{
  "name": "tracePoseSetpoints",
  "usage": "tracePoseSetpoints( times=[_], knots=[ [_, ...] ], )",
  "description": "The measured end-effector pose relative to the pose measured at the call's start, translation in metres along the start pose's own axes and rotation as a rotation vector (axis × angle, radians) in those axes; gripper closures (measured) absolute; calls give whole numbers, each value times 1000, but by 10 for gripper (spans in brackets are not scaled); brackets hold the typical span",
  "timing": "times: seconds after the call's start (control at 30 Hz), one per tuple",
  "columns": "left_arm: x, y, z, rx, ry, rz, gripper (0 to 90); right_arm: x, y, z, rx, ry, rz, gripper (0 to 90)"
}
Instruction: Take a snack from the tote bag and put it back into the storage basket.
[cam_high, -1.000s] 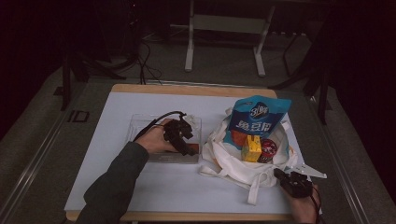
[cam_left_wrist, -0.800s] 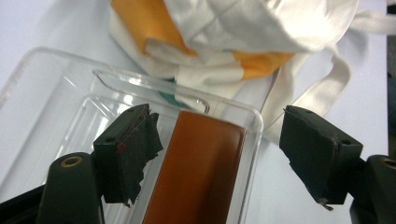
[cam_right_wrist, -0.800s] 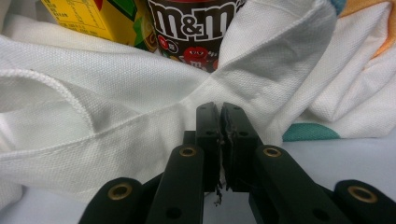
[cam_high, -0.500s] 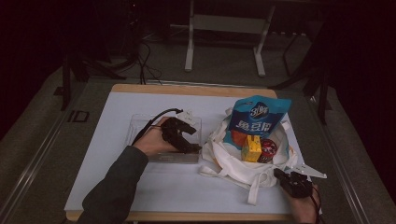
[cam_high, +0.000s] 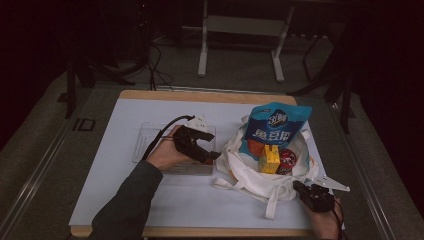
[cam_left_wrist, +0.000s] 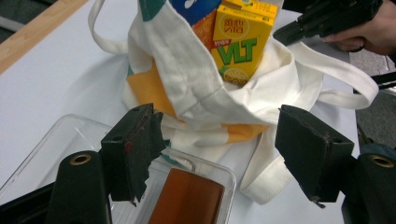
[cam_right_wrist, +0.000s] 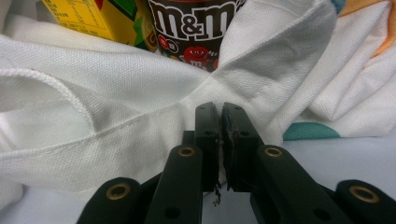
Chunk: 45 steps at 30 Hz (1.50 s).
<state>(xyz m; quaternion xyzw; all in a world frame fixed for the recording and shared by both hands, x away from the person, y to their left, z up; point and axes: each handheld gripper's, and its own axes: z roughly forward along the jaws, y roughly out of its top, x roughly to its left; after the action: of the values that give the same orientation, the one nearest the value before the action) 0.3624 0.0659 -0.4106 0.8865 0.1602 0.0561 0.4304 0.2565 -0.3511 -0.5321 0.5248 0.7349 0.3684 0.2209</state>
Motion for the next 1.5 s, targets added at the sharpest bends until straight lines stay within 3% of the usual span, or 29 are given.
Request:
tracePoseSetpoints(
  times=[0.37,0.4,0.57,0.9,1.03,1.5],
  knots=[
    [-7,9,6,-57,11,-20,255,0,0,0,0,0,0,849],
    [-8,10,6,-61,-5,-19,252,0,0,0,1,1,1,849],
    [-13,15,14,-55,-5,1,225,0,0,0,1,2,2,849],
    [-26,29,35,-87,-36,20,295,0,0,0,1,1,6,849],
    [-31,35,45,-78,-39,48,320,0,0,0,0,1,5,849],
    [-41,52,89,-32,-72,64,304,0,0,0,-2,0,6,848]
  ],
)
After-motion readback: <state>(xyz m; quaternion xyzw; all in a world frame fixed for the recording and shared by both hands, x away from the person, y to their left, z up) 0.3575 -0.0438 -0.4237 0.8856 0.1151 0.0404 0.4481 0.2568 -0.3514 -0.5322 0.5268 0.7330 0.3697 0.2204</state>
